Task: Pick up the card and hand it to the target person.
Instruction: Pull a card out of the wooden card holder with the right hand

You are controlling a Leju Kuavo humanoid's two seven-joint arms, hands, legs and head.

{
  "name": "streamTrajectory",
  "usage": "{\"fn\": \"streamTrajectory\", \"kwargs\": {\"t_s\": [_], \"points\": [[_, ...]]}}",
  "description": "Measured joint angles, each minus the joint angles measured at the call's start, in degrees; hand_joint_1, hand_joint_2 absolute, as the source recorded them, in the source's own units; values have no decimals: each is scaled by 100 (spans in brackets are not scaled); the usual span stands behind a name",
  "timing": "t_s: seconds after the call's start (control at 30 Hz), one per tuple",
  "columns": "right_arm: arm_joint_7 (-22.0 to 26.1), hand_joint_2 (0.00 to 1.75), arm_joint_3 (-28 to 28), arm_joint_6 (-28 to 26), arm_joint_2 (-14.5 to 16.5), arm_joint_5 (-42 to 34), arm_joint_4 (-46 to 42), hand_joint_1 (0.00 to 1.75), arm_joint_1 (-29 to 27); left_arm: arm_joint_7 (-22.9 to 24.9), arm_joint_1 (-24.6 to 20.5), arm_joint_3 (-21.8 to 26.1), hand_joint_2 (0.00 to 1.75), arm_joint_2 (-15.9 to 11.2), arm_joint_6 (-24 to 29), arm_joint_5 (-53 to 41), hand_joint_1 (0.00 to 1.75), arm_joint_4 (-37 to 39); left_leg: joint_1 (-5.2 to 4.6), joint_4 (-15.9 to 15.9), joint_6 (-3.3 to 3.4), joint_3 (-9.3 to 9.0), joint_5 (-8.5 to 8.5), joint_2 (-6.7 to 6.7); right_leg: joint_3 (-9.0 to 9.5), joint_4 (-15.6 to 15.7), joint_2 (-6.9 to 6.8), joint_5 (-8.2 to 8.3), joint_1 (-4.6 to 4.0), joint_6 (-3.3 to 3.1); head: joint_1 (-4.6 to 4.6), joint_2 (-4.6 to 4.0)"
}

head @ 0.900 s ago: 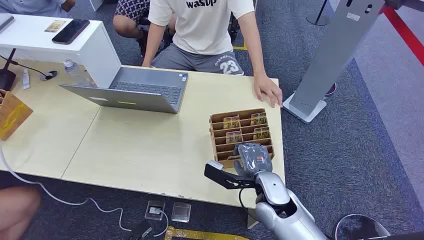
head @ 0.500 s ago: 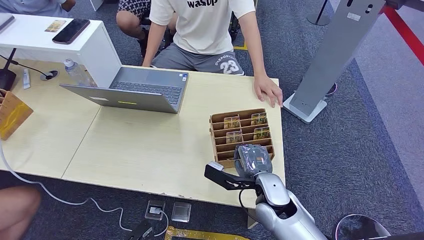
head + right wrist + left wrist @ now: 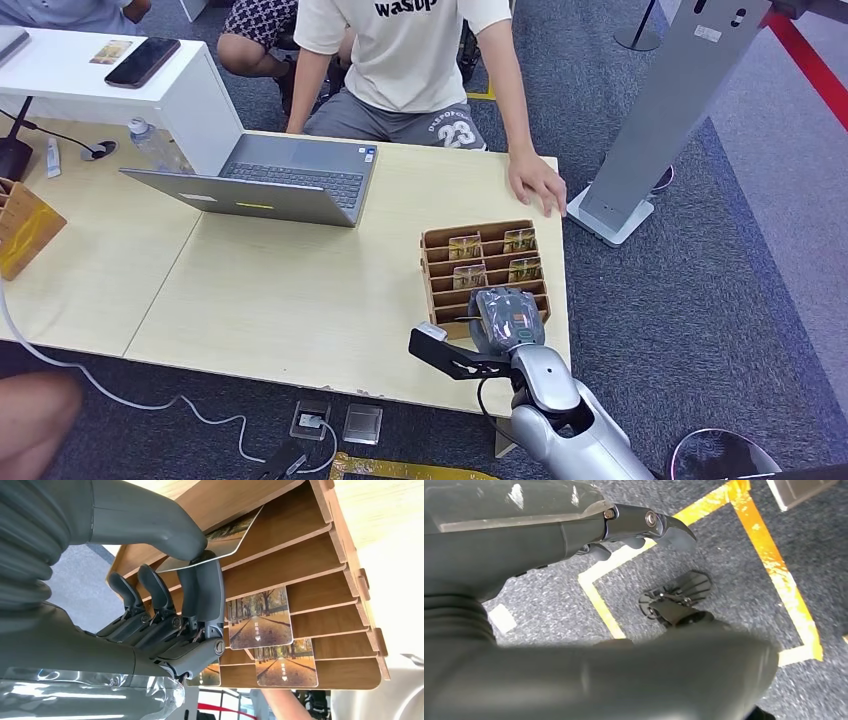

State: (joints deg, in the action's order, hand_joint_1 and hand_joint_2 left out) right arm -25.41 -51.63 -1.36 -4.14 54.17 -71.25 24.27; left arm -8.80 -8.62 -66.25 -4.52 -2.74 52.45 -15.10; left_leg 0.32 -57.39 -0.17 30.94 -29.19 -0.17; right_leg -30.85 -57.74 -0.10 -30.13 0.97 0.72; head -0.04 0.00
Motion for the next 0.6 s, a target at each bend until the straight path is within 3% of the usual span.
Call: {"fn": "streamTrajectory", "kwargs": {"t_s": [0.37, 0.6], "points": [[2, 175, 43, -17, -24, -43, -23, 152, 3, -33, -4, 5, 175, 0, -54, -52, 0, -1, 0, 0, 0, 0, 0, 0, 0, 0, 0, 0, 0, 0, -1, 0], [-212, 175, 194, 628, -229, -505, -484, 152, 187, 45, -1, 9, 175, -1, -85, -58, 0, 2, 0, 0, 0, 0, 0, 0, 0, 0, 0, 0, 0, 0, 1, 0]]}}
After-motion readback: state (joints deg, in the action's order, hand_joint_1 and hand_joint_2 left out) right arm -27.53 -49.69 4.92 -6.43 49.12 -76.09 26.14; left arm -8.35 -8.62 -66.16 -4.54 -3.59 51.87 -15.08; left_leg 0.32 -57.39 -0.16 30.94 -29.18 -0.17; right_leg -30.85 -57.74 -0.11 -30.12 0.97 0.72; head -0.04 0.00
